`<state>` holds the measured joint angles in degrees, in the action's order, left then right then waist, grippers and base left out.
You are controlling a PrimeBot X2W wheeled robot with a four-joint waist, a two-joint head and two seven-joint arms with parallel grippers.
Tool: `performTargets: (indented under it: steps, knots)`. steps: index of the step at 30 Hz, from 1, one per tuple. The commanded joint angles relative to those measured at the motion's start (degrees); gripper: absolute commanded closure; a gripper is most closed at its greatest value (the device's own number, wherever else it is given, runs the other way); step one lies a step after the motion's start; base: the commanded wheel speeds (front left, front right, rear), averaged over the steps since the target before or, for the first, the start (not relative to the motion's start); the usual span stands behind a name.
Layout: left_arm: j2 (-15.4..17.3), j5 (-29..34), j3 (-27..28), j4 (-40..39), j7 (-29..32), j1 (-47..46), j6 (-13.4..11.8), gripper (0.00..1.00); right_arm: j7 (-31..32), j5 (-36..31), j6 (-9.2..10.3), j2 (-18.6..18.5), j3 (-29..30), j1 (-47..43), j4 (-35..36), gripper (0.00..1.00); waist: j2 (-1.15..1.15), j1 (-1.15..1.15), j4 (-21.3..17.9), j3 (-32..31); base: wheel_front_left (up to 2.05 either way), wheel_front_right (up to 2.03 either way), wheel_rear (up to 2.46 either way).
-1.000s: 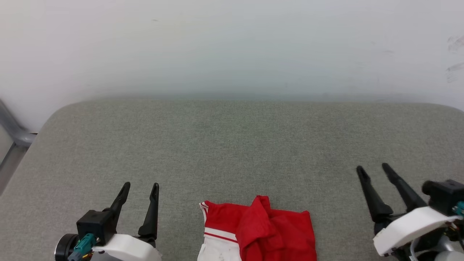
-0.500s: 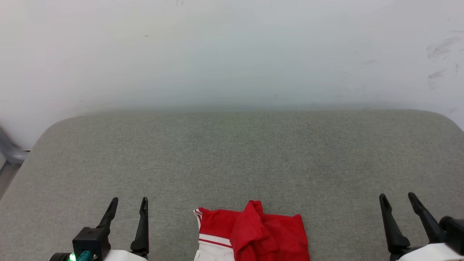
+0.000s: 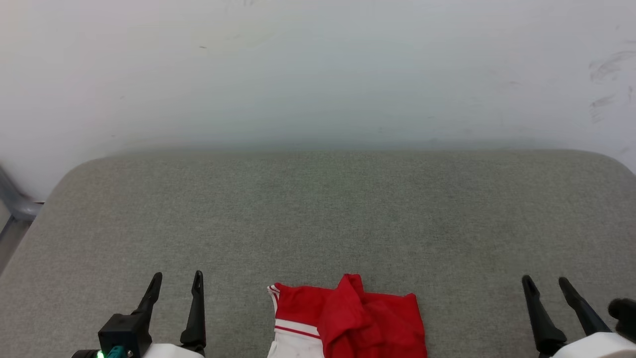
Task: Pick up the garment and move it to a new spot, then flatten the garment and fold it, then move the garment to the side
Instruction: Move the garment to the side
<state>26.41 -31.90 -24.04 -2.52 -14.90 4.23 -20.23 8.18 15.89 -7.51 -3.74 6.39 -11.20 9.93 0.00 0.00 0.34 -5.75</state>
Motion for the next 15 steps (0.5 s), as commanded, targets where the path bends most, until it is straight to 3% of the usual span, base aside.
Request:
performTargets:
  steps: [1, 7, 11, 15]
  knots:
    - [-0.4, 0.3, 0.2, 0.0, -0.4, -0.8, 0.2, 0.00, 0.9, 1.5, 0.05, 0.1, 1.1, -0.7, -0.7, 0.00, 0.00, 0.00, 0.4, 0.3, 0.00, 0.00, 0.00]
    - [-1.7, 1.0, -0.1, 0.1, -0.4, -2.6, 1.3, 0.00, 13.5, 13.8, 0.04, -1.6, 5.4, -0.9, -7.0, 0.00, 0.00, 0.00, 2.6, 2.0, 0.00, 0.00, 0.00]
    - [-2.7, 1.6, 0.0, 0.2, -0.3, -3.8, 2.2, 0.00, 24.9, 22.1, 0.04, -4.1, 4.1, -0.4, -9.8, 0.00, 0.00, 0.00, 4.2, 3.4, 0.00, 0.00, 0.00]
    - [-3.6, 2.2, 0.5, 0.2, -0.3, -4.6, 2.9, 0.00, 32.2, 26.8, 0.04, -5.1, 1.3, 1.4, -11.0, 0.00, 0.00, 0.00, 5.7, 4.7, 0.00, 0.00, 0.00]
